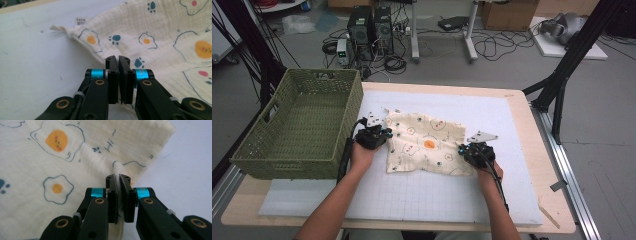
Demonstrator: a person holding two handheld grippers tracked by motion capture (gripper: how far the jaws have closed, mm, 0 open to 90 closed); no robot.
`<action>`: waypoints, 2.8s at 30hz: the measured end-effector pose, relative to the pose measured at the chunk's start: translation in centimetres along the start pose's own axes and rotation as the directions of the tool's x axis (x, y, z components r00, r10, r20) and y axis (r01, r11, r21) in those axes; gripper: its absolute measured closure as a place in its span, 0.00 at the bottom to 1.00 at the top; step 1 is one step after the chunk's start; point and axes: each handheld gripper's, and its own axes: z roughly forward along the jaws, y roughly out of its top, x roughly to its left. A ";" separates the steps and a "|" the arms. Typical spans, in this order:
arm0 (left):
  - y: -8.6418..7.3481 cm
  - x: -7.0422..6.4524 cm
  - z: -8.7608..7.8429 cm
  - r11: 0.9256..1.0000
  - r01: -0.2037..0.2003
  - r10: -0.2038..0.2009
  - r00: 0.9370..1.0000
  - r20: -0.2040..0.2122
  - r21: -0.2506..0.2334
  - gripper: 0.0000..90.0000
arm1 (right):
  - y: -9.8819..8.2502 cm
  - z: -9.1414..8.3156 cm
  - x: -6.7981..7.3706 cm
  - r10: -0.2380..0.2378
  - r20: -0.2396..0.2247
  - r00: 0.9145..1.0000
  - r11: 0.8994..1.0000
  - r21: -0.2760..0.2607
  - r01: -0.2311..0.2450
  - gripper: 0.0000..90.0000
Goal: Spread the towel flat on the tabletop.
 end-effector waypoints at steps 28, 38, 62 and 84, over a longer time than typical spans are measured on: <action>0.0 -2.8 -4.0 0.998 0.017 -0.005 0.982 0.188 -0.063 0.40 | -1.8 -5.7 -0.6 0.044 0.022 0.999 0.995 -0.095 -0.041 0.41; -2.3 -4.0 -5.3 1.000 -0.006 0.011 0.981 0.194 -0.028 0.41 | -3.0 -7.5 -0.5 0.034 0.014 0.999 0.993 -0.117 -0.032 0.41; -5.3 -5.6 -5.9 0.985 -0.163 0.148 0.968 0.203 0.061 0.75 | -3.2 -7.1 0.3 0.007 -0.030 1.000 0.995 -0.099 -0.009 0.46; -6.2 -5.0 -8.9 0.982 -0.188 0.179 0.957 0.229 0.020 0.96 | -2.9 -3.7 3.0 -0.078 -0.149 0.986 0.996 0.029 0.084 0.70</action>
